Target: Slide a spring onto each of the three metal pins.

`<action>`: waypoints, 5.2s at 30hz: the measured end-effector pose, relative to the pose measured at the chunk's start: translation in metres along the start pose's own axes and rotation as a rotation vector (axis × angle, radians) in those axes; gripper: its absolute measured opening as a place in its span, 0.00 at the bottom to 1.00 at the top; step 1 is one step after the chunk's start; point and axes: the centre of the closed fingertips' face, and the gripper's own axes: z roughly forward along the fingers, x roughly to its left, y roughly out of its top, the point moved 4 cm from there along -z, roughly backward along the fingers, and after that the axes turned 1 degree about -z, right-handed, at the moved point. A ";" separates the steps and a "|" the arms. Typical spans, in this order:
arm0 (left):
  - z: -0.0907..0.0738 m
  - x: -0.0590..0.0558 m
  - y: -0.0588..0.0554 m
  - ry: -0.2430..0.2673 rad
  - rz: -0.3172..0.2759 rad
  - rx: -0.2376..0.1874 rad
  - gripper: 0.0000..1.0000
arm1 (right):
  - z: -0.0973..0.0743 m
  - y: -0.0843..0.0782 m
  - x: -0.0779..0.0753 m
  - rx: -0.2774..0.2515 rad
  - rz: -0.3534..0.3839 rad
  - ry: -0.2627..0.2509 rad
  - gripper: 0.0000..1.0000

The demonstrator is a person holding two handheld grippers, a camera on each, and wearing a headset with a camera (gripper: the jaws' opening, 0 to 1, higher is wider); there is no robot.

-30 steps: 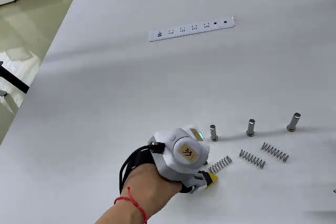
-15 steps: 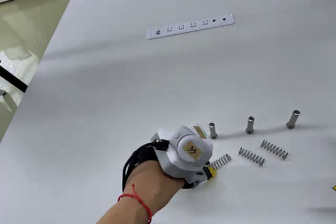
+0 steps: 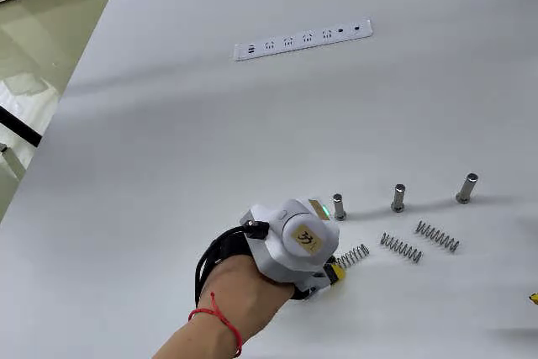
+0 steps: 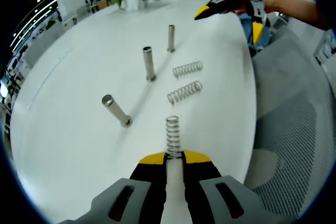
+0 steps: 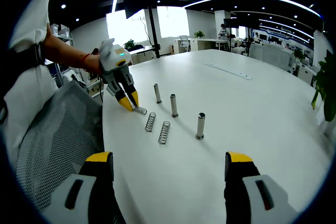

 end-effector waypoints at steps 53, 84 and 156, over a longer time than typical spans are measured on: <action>-0.062 -0.018 0.047 -0.051 -0.132 -0.426 0.10 | 0.007 0.089 0.034 -0.185 0.179 0.036 0.59; -0.091 -0.038 0.092 -0.106 -0.119 -0.687 0.11 | 0.037 0.135 0.059 -0.395 0.499 0.166 0.22; -0.079 -0.053 0.091 -0.167 0.010 -0.623 0.10 | 0.042 0.163 0.086 0.205 -0.391 0.415 0.25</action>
